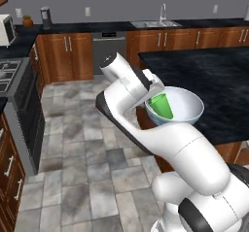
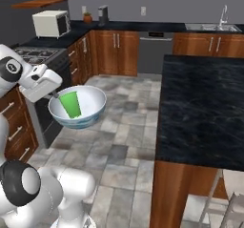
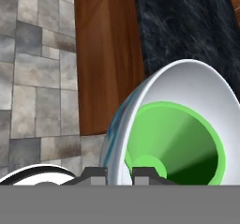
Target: Place the cup inside the bowl on the dining table and move the bowl to any counter.
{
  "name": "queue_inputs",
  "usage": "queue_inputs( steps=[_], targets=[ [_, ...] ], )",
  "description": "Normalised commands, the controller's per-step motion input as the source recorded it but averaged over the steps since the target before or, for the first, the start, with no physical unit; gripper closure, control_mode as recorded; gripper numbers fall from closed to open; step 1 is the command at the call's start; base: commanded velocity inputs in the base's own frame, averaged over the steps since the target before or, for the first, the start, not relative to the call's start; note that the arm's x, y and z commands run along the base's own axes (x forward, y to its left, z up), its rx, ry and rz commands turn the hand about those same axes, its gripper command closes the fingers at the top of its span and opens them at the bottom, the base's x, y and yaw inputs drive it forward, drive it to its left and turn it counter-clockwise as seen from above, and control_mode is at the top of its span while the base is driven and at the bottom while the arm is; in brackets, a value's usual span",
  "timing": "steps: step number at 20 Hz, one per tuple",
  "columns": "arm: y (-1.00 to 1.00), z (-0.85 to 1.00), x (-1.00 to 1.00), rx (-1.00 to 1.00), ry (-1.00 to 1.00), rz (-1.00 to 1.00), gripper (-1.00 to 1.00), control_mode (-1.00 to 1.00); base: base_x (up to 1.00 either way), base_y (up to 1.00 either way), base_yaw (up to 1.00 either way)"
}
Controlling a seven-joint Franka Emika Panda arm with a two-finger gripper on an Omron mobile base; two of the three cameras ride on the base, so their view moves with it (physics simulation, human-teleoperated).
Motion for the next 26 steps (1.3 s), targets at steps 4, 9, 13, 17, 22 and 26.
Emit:
queue_inputs(
  steps=[4, 9, 13, 17, 22, 26],
  targets=[
    [0.0, 0.0, 0.0, 0.0, 0.0, 0.0, 1.0, 1.0, 0.32, 0.47, -0.03],
    [0.0, 0.0, 0.0, 0.0, 0.0, 0.0, 1.0, 1.0, 0.23, 0.16, 0.02],
    [0.0, 0.0, 0.0, 0.0, 0.0, 0.0, 1.0, 1.0, 0.86, 0.2, 0.0],
    [0.0, 0.0, 0.0, 0.0, 0.0, 0.0, 1.0, 1.0, 1.0, 0.46, 0.0],
    [0.0, 0.0, 0.0, 0.0, 0.0, 0.0, 1.0, 1.0, 1.0, 0.53, 0.0],
    [0.0, 0.0, 0.0, 0.0, 0.0, 0.0, 1.0, 1.0, 1.0, 0.56, 0.0]
  ],
)
